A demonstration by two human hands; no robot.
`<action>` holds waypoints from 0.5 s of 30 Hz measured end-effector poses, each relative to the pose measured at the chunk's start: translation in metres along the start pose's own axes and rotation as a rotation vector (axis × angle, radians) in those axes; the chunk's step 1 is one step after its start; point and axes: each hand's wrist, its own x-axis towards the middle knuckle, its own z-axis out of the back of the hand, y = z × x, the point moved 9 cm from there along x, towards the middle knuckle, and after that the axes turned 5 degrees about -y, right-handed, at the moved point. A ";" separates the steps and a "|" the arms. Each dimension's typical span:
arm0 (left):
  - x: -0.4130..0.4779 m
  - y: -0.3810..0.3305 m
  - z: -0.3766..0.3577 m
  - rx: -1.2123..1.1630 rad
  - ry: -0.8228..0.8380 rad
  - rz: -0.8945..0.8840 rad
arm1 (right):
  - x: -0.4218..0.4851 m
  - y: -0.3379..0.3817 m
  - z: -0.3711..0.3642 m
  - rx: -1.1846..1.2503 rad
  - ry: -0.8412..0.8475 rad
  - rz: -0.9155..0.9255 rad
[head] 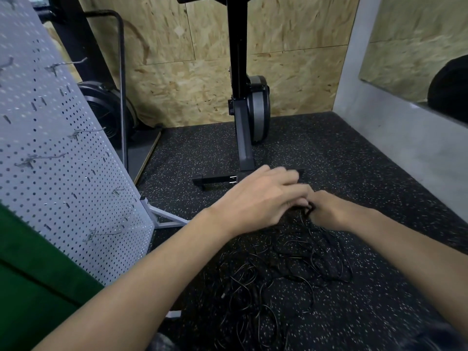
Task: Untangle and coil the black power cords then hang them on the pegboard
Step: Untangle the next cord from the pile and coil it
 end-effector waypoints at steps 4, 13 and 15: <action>0.015 -0.003 0.013 -0.063 -0.084 0.022 | -0.004 0.030 -0.014 -0.120 0.063 0.178; 0.012 0.073 0.007 -0.170 -0.169 0.336 | -0.023 0.064 -0.013 0.090 0.008 0.323; 0.005 0.092 0.002 -0.193 -0.176 0.435 | -0.034 0.076 -0.002 0.176 -0.041 0.334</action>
